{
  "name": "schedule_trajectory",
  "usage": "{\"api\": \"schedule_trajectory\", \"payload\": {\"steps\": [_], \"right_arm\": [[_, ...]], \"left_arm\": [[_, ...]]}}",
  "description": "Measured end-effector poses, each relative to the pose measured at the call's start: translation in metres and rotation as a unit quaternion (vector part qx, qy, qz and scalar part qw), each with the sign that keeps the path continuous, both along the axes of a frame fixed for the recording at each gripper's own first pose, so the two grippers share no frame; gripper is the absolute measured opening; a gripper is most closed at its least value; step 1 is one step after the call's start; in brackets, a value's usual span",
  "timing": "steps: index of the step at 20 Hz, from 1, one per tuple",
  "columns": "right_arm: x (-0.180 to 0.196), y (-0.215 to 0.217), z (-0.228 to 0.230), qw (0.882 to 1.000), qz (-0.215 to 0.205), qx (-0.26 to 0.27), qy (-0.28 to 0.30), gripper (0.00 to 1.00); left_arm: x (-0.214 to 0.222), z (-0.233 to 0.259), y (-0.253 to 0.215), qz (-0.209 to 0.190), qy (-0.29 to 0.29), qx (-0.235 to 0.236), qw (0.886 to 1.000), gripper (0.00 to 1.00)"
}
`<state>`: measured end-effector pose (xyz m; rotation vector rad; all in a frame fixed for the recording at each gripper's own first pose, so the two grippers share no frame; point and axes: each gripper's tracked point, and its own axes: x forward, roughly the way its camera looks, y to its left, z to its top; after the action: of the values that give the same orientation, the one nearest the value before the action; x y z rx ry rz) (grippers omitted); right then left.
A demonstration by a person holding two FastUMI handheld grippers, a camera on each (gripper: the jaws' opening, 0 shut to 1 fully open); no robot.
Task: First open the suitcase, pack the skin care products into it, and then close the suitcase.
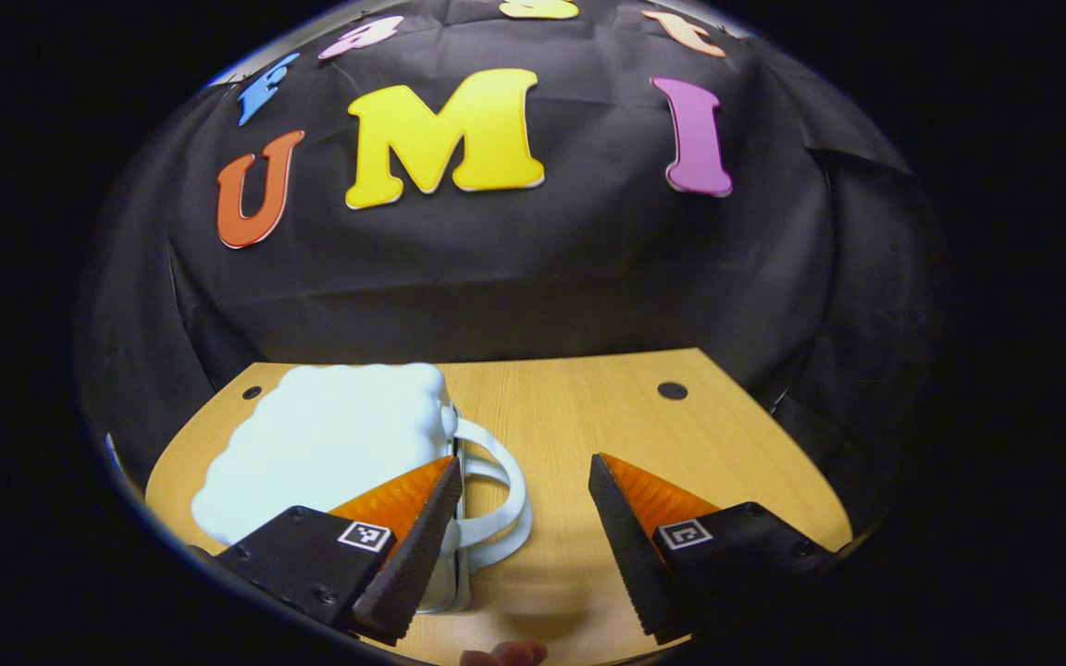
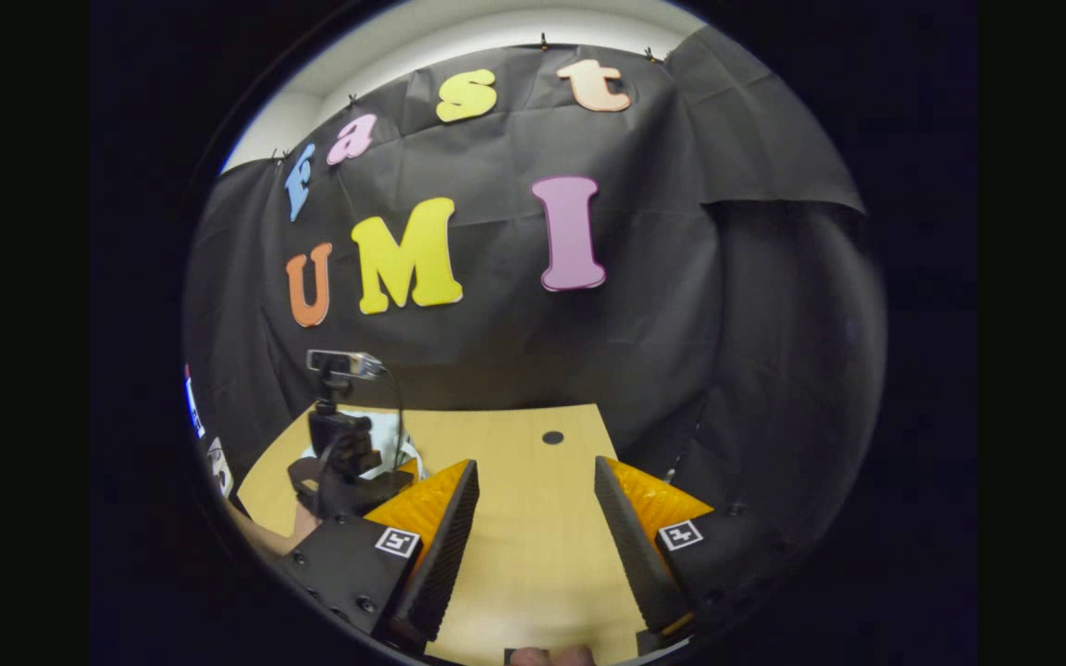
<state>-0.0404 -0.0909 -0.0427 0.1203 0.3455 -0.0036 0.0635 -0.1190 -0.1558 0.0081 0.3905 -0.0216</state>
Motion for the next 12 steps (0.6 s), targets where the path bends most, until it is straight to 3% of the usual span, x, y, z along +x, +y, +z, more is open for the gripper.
{"api": "schedule_trajectory", "payload": {"steps": [4, 5, 12], "right_arm": [[0.030, 0.037, 0.016, 0.999, 0.032, 0.018, -0.038, 0.71], [0.037, 0.048, 0.025, 0.998, 0.040, 0.020, -0.049, 0.75], [0.065, 0.099, 0.076, 0.989, 0.046, -0.011, -0.143, 0.75]], "left_arm": [[-0.028, 0.099, 0.025, 0.012, -0.084, -0.017, 0.996, 0.88], [-0.034, 0.116, 0.033, 0.017, -0.100, -0.011, 0.995, 0.88], [-0.066, 0.206, 0.065, 0.042, -0.195, -0.003, 0.980, 0.89]]}}
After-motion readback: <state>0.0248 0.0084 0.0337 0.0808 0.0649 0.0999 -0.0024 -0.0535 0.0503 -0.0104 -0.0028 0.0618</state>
